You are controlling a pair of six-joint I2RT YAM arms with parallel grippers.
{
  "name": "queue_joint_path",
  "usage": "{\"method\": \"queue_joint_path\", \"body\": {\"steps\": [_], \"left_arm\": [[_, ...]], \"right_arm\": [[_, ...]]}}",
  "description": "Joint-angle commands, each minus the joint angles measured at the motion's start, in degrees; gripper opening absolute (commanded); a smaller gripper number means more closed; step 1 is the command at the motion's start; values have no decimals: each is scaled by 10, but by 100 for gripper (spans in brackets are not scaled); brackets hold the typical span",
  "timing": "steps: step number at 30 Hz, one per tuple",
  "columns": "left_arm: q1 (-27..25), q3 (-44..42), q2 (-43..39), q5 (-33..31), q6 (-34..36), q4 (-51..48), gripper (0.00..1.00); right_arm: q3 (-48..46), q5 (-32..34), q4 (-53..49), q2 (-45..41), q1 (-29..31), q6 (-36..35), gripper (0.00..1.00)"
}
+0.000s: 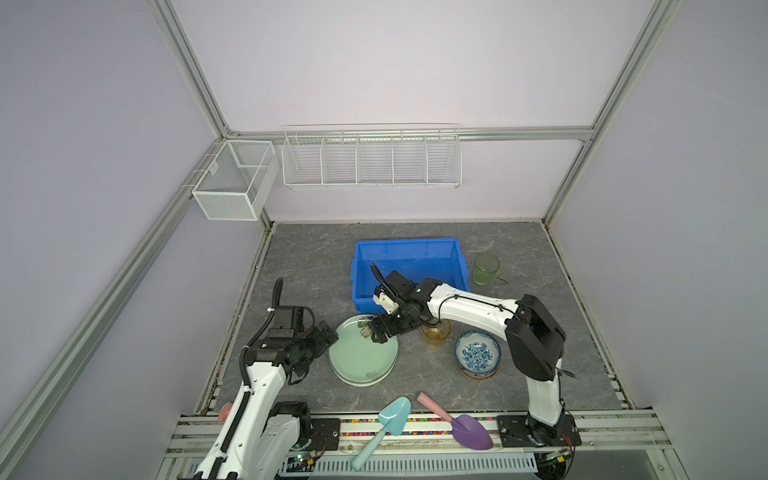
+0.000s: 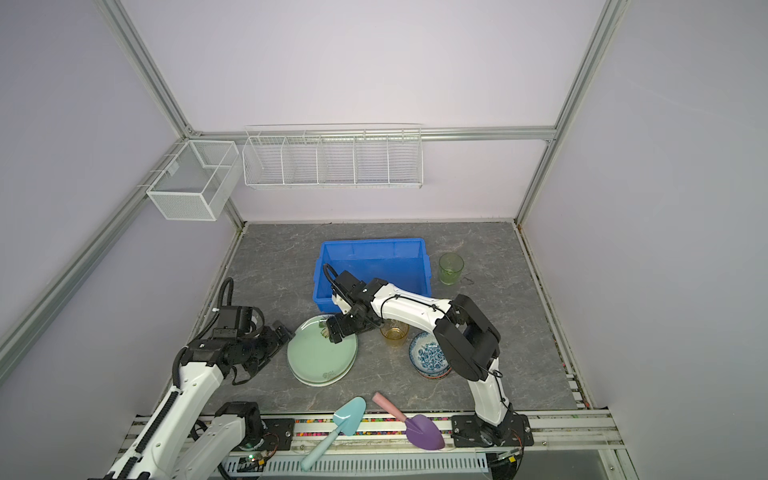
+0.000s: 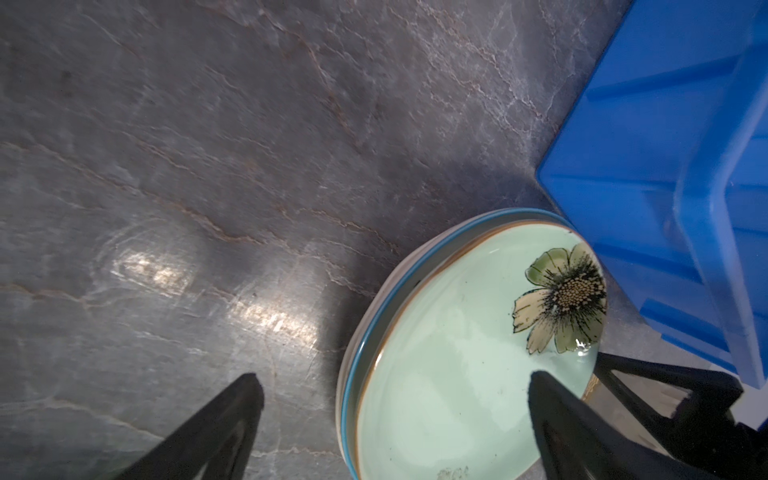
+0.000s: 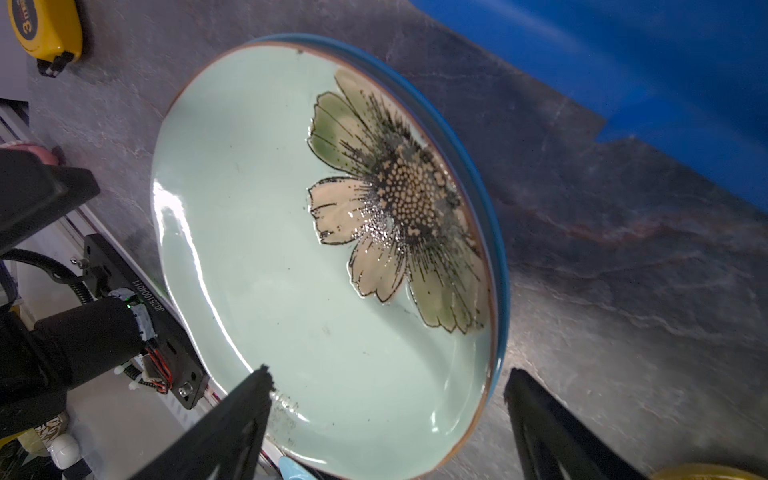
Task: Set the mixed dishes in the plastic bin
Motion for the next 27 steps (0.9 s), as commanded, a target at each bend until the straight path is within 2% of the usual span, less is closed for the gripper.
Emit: {"method": "queue_joint_path", "body": {"steps": [1,9,15,27], "left_arm": [[-3,11,5,-2,-5,-3,100],[-26,9,21,15,-7,7,100],[-44,-4,14,48,-43,36,99],[-56,-31,25,46,-57,65,100]], "right_arm": [[4,-11,9,-10,7,8,91],[-2,-8,14,-17,15,13,92],[-16,-13,26,-27,14,15,92],[-22,-33,38,-27,14,23,92]]}}
